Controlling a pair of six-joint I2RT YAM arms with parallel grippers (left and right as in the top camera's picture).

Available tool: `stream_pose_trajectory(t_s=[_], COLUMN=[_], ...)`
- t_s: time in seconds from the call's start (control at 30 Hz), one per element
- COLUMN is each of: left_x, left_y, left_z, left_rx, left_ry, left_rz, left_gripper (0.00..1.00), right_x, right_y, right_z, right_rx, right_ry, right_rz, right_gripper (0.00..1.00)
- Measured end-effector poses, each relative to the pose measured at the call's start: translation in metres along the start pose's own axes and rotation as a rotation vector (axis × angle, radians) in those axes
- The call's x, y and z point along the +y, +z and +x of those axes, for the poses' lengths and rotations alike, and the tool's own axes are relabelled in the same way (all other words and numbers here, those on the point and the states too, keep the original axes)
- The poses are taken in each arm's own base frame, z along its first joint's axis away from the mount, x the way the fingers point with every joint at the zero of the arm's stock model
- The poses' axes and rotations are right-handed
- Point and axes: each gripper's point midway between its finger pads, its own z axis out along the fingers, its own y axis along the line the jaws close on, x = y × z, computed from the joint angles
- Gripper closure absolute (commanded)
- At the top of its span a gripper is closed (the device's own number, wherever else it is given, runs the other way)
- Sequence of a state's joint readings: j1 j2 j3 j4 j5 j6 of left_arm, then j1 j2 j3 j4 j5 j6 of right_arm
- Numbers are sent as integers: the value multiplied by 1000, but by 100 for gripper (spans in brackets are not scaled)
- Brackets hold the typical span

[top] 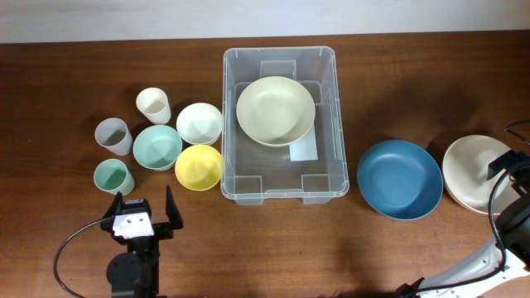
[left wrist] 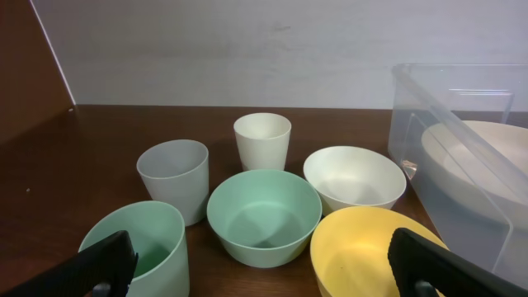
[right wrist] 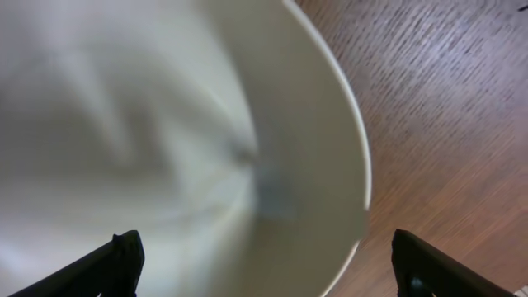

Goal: Pack container
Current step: 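Move the right gripper to the right cream plate's rim and grasp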

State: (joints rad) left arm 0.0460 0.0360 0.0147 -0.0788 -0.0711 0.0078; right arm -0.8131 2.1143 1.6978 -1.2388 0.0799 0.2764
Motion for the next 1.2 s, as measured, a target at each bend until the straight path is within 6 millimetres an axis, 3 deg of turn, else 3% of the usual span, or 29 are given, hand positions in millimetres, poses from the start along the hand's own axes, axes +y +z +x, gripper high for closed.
stream_pose_trajectory(t_s=[0.23, 0.43, 0.5, 0.6, 0.63, 0.87, 1.03, 1.13, 1.2], left_x=[0, 0, 0, 0, 0, 0, 0, 0, 0], left_y=[0, 0, 0, 0, 0, 0, 0, 0, 0], left_z=[0, 0, 0, 0, 0, 0, 0, 0, 0], left_rx=[0, 0, 0, 0, 0, 0, 0, 0, 0], left_ry=[0, 0, 0, 0, 0, 0, 0, 0, 0], left_rz=[0, 0, 0, 0, 0, 0, 0, 0, 0], left_gripper=[0, 0, 0, 0, 0, 0, 0, 0, 0], right_x=[-10, -10, -9, -3, -1, 19, 30, 36, 40], right_y=[6, 35, 40, 45, 45, 44, 41, 39, 37], right_z=[-3, 4, 5, 3, 2, -12, -27, -34, -38], right_rx=[-20, -12, -15, -26, -30, -75, -136, -165, -183], right_ry=[12, 16, 17, 23, 22, 12, -1, -24, -39], right_rz=[54, 57, 46, 19, 6, -108, -164, -195, -217], right_gripper=[5, 6, 22, 58, 61, 61, 45, 45, 55])
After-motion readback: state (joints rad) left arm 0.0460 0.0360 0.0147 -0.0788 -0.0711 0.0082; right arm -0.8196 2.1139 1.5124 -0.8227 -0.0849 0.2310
